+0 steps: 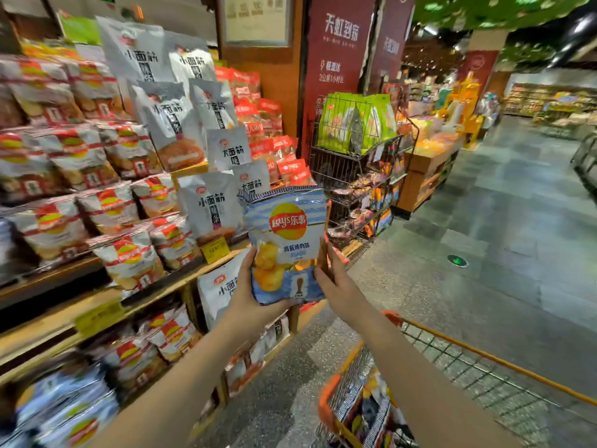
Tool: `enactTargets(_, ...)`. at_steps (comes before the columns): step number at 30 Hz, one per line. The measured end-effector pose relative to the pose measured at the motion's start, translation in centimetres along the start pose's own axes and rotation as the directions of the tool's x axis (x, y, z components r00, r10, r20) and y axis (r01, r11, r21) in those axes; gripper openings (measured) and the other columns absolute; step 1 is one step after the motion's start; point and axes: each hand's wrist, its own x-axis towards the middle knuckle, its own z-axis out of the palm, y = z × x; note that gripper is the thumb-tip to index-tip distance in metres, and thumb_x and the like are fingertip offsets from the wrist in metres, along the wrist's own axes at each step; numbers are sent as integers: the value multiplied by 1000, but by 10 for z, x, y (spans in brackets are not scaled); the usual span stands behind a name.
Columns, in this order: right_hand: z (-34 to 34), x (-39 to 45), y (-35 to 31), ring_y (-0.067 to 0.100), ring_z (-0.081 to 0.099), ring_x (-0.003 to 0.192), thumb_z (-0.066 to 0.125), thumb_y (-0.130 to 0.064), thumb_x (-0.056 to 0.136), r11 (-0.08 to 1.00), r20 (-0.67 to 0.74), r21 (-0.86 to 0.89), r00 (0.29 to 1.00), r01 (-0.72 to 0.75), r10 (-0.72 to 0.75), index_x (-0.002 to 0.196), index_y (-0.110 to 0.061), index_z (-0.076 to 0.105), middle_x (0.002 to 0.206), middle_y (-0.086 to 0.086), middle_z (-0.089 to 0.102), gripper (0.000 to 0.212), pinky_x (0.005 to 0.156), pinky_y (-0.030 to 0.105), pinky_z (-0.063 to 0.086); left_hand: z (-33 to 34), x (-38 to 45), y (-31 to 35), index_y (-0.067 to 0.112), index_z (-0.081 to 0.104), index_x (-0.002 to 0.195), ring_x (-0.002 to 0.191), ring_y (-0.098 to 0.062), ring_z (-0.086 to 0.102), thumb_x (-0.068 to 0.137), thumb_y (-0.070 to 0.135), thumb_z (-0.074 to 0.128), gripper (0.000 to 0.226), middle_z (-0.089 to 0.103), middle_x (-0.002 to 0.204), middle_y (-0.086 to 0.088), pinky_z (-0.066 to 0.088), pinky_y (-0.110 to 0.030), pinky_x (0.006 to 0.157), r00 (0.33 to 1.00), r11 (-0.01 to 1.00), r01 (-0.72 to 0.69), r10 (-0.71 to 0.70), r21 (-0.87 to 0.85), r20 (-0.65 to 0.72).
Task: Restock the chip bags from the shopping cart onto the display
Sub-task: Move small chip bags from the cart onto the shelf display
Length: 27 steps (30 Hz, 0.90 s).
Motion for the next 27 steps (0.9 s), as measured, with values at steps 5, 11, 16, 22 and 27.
enactTargets(5,63,16,-27,1,28,131,40,-31,101,997,114,42,991,70,-75,148,-42,5,137,-30,26,59,104,19,29,-62,-23,6,44,10,141,114,1,43,70,23,81,103,33,134,20,39,-3,77,983,991,128,-121,38,-138)
enactTargets(11,135,42,-46,2,26,133,41,-37,100,992,226,71,967,103,-117,151,-37,4,149,-18,21,63,107,22,29,-136,-44,8,43,9,146,125,-8,45,56,62,80,116,35,141,19,44,-32,99,946,971,214,-180,102,-270)
enactTargets(16,194,70,-59,10,25,139,41,-36,100,991,326,94,937,98,-124,152,-32,4,154,-14,18,64,109,28,31,-186,-57,6,34,6,149,118,-7,53,61,39,81,115,44,136,11,51,-20,87,898,957,283,-242,61,-368)
enactTargets(22,278,114,-72,13,24,141,41,-35,100,985,444,167,888,49,-119,152,-31,6,156,-9,19,63,111,31,32,-262,-59,-4,31,2,150,128,-10,41,57,48,76,121,30,143,13,41,-36,105,825,907,402,-299,127,-480)
enactTargets(27,354,164,-90,3,17,137,41,-36,100,987,544,147,827,68,-138,151,-32,3,146,-21,18,64,105,20,22,-339,-46,-29,29,0,151,126,-1,32,68,40,76,113,25,136,22,31,-24,105,764,869,470,-315,152,-562)
